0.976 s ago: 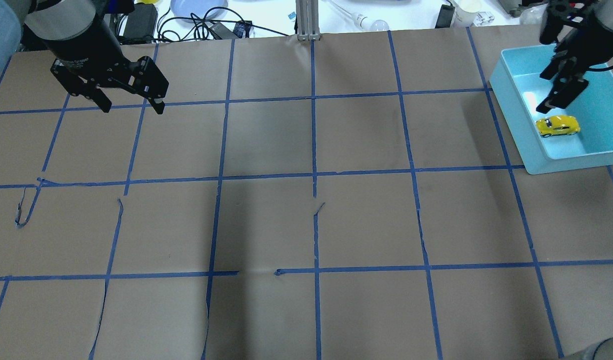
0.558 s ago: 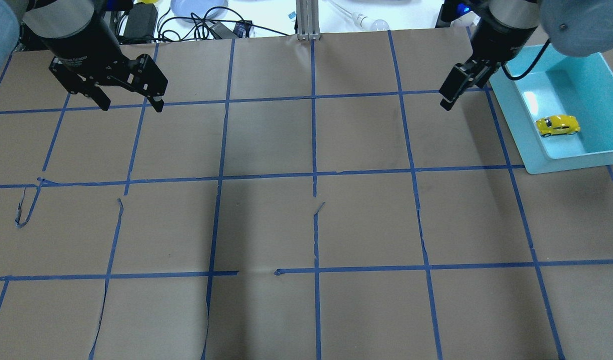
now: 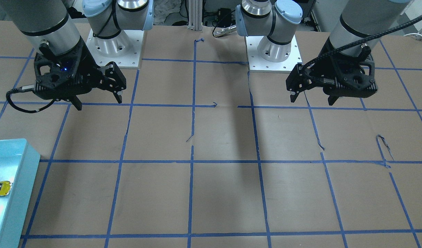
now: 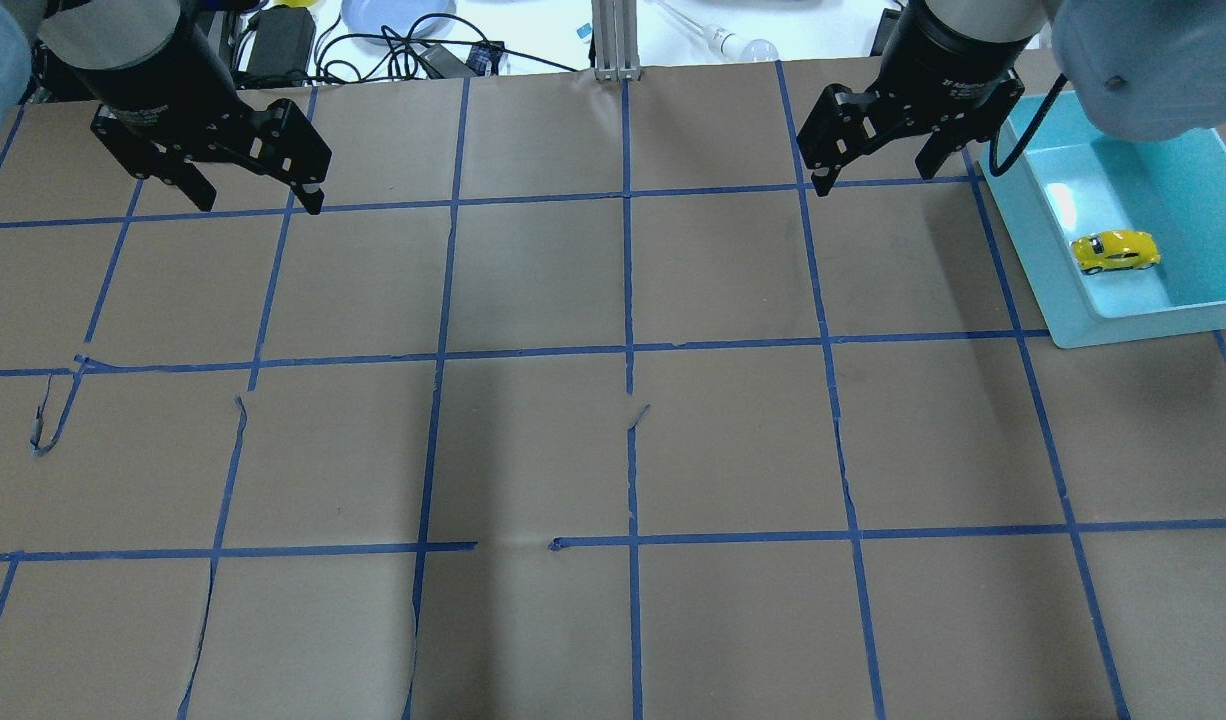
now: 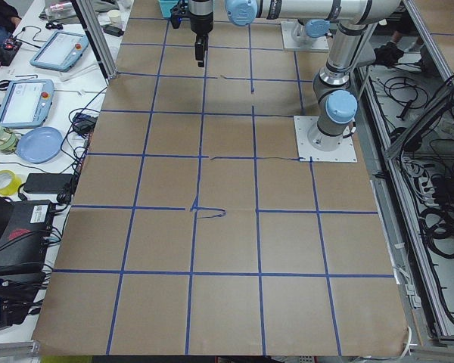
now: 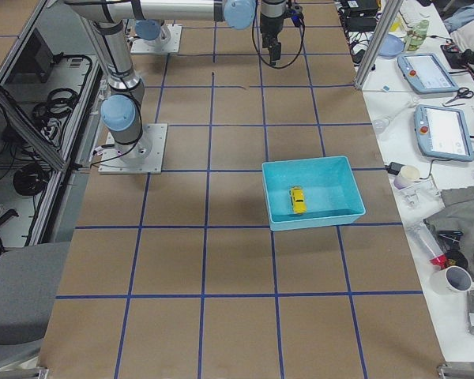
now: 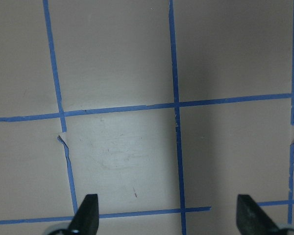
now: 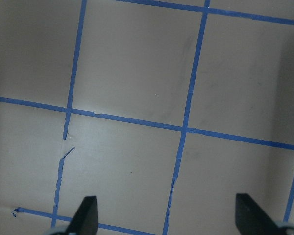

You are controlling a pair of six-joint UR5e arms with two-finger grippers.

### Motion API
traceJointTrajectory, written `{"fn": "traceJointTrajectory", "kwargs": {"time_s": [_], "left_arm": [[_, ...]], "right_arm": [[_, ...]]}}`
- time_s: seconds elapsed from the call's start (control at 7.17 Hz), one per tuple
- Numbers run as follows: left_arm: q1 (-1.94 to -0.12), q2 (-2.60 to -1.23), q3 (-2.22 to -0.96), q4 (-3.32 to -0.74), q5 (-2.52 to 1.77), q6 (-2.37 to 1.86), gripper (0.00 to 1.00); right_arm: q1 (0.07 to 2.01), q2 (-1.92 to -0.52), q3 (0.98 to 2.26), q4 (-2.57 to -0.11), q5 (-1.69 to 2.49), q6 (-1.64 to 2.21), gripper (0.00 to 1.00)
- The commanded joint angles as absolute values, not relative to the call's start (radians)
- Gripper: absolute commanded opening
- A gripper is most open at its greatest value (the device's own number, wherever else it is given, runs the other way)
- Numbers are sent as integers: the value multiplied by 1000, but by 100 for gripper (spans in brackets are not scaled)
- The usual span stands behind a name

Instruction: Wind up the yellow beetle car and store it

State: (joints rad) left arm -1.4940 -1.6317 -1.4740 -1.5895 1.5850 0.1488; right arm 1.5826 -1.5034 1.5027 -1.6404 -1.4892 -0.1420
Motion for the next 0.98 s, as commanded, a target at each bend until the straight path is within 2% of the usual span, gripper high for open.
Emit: {"fn": "traceJointTrajectory", "kwargs": {"time_s": [0.0, 0.84], "left_arm": [[-1494, -1631, -1474, -1589, 1586, 149, 100], [-1494, -1635, -1474, -1588, 1586, 149, 100]], "right_arm": [[1583, -1506, 1508, -1629, -1547, -112, 100], [1583, -1506, 1506, -1643, -1555, -114, 100]]}}
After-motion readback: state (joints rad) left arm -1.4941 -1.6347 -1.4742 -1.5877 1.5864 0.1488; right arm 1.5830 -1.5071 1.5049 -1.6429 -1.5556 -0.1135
